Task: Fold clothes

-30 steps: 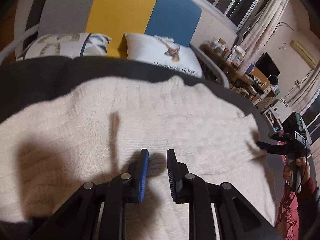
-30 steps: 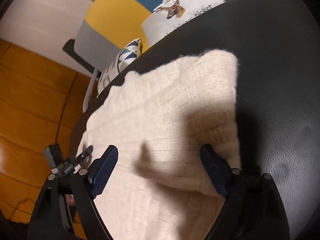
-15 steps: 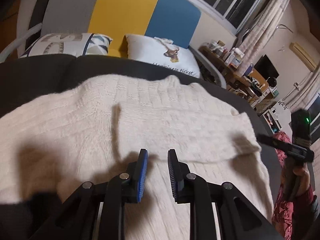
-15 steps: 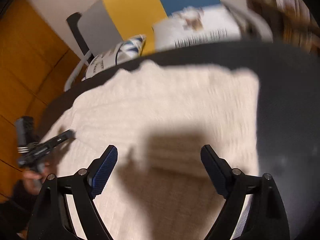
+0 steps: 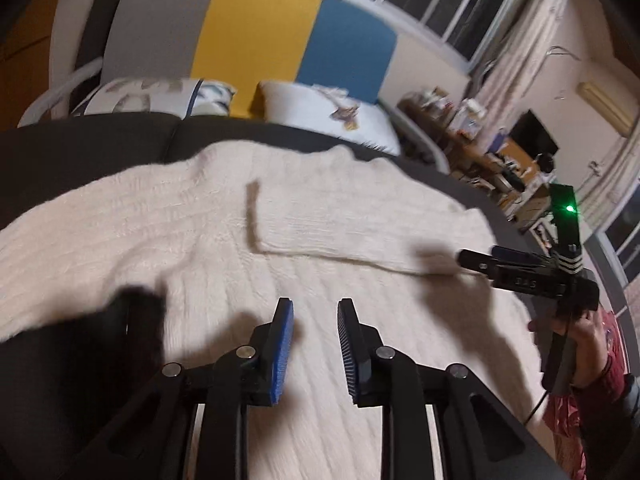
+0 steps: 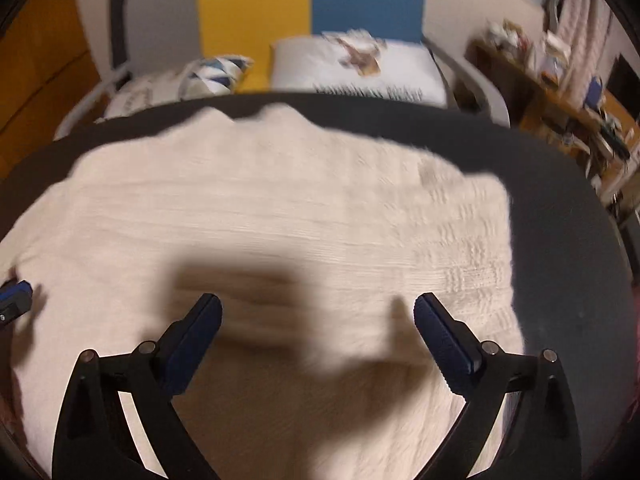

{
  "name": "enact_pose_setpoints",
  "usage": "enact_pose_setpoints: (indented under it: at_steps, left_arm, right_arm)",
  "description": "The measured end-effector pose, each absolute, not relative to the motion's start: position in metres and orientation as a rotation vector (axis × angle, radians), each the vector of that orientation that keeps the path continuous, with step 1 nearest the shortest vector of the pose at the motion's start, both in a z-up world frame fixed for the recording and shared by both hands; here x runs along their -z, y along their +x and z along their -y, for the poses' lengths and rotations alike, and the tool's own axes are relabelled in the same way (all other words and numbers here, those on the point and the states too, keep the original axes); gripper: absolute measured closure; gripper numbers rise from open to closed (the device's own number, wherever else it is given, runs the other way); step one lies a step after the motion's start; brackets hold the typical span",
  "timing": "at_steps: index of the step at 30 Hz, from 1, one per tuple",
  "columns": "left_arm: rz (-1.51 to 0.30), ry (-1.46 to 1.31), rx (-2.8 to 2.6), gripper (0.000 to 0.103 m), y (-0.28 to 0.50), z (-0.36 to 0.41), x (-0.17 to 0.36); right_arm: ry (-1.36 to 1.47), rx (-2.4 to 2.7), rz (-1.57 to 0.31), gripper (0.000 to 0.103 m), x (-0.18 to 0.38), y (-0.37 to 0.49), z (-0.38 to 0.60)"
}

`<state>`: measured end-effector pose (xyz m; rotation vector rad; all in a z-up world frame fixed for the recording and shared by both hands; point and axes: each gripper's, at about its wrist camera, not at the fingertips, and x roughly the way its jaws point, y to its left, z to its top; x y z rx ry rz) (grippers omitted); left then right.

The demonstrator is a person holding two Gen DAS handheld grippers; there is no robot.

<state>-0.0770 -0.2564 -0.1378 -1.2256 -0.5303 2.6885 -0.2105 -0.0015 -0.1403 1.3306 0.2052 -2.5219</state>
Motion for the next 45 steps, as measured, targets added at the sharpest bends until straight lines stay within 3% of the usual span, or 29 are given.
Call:
enact_pose_setpoints:
  at_steps: [5, 9, 13, 19, 22, 23, 25, 28, 31, 38, 39, 45]
  left_arm:
    - [0.494, -1.335, -2.665, 0.081, -0.060, 0.247, 0.162]
    - [0.652, -1.303, -2.623, 0.080, -0.057, 0.264, 0.160]
    - [0.722, -1.163, -2.617, 0.079, -0.082, 0.277, 0.136]
    - [0.598, -1.102, -2.616, 0.079, -0.167, 0.271, 0.123]
    - [0.515, -1.284, -2.672, 0.079, -0.211, 0.278, 0.153]
    - [0.526, -1.393, -2.667, 0.085, -0.221, 0.282, 0.171]
    - [0.690, -1.317, -2.625, 0.085, -0.219, 0.299, 0.175]
    - [0.809, -1.217, -2.571, 0.079, -0.220, 0.309, 0.158]
    - [0.733, -1.084, -2.518, 0.078, -0.242, 0.299, 0.136]
    - [0.465, -1.352, -2.532, 0.078, -0.308, 0.267, 0.167]
    - [0.428, -1.400, -2.547, 0.086, -0.316, 0.263, 0.173]
    - [0.428, -1.333, -2.617, 0.084, -0.305, 0.266, 0.172]
  right_arm:
    - [1.332, 2.477, -0.241, 0.004, 0.158, -0.180, 0.029]
    - [1.372, 2.434, -0.274, 0.002, 0.175, -0.162, 0.048]
    - [1.343, 2.414, -0.182, 0.002, 0.157, -0.165, 0.038]
    - [1.259, 2.514, -0.173, 0.002, 0.129, -0.209, 0.030]
    - [1.267, 2.545, -0.139, 0.002, 0.134, -0.241, 0.024]
    - [1.284, 2.553, -0.150, 0.002, 0.141, -0.252, 0.022]
    - [1.419, 2.542, -0.232, 0.000, 0.175, -0.276, 0.023]
    - [1.372, 2.511, -0.167, 0.000, 0.173, -0.285, 0.017]
    - [1.234, 2.471, -0.149, 0.000, 0.147, -0.293, 0.023]
    - [1.197, 2.159, -0.269, 0.000, 0.153, -0.349, 0.077]
    - [1.232, 2.137, -0.272, 0.000, 0.163, -0.360, 0.079]
    - [1.183, 2.211, -0.282, 0.000, 0.171, -0.364, 0.068]
